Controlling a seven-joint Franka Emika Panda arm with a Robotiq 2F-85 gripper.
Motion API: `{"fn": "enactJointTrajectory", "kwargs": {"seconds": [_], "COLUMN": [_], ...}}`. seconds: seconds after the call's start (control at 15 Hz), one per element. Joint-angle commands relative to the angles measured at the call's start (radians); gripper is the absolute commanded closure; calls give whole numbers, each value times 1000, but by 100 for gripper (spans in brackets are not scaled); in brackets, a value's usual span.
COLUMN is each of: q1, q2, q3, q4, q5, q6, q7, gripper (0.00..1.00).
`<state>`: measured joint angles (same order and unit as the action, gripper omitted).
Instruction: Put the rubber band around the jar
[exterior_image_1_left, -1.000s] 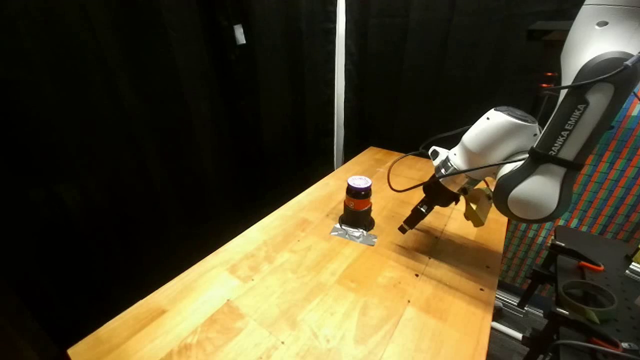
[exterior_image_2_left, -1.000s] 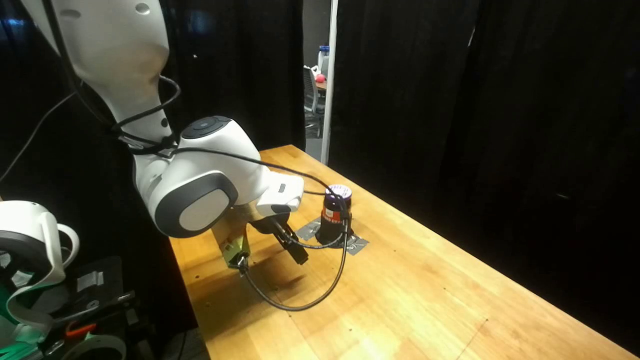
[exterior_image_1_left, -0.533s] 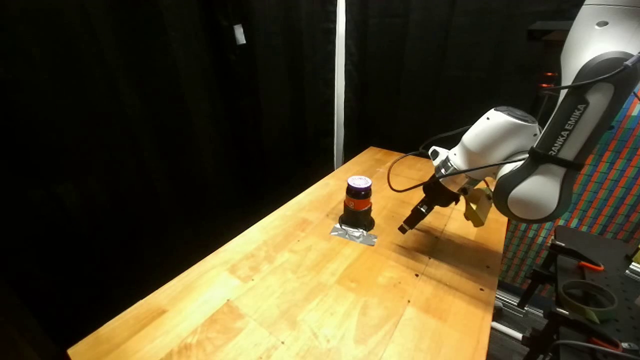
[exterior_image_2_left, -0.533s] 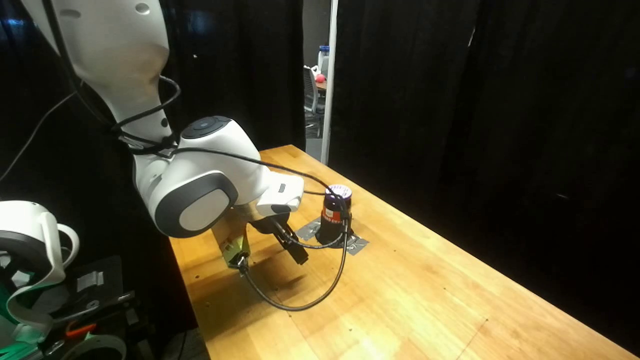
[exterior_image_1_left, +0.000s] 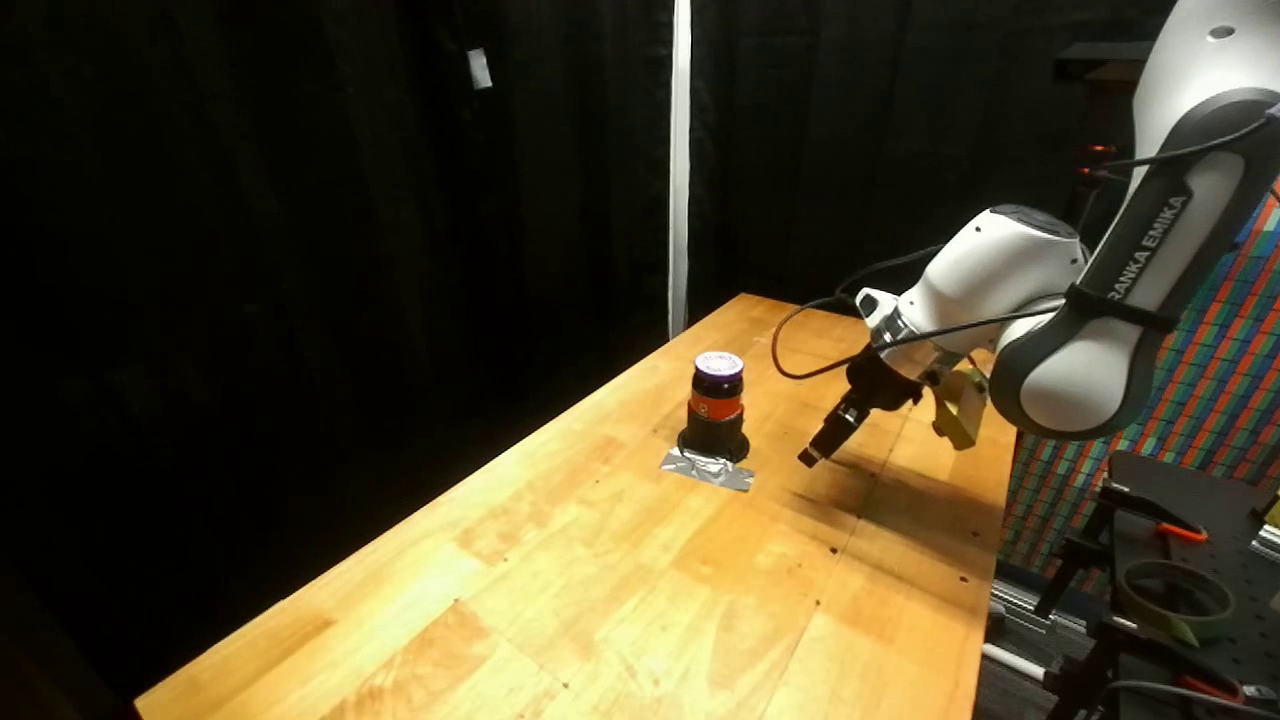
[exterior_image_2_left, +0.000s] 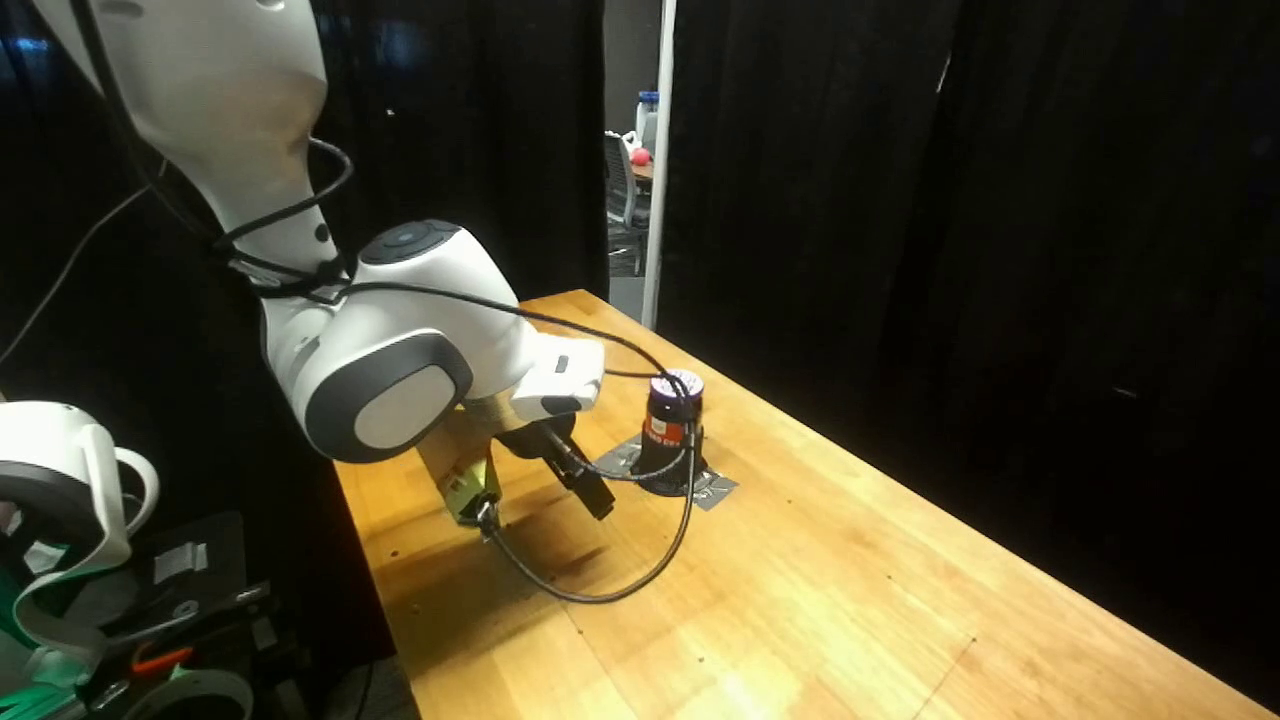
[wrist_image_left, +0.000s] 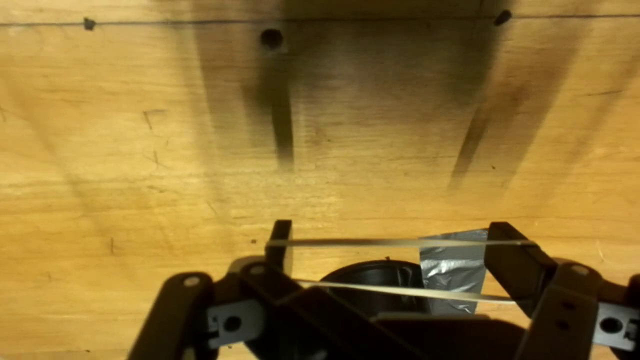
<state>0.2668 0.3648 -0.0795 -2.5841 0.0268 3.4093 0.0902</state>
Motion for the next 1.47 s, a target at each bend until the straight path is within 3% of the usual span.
{"fn": "enactJointTrajectory", "kwargs": {"seconds": [0.0,0.07,0.2,0.4,0.53,0.73,0.93,1.07,1.13,1.4], "q1": [85,146,250,241,213,241,285,296,179,84], "q2": [-237,-287,-351,-366,-326,-264,-192,-150,-135,-41], "q3": [-75,-146,-304,-337,-325,-316,-290,-256,-122,-2], "q4": [-83,-79,-46,50,162,337,471,532,561,656], "q5": [9,16,-95,-299,-428,-551,-532,-450,-446,-335], "q6": [-195,-268,-376,-329,-324,-436,-607,-699,-736,-843], "q7": [-76,-90,-24,187,344,534,579,536,537,457], "gripper": [0,0,0,0,0,0,0,0,0,0]}}
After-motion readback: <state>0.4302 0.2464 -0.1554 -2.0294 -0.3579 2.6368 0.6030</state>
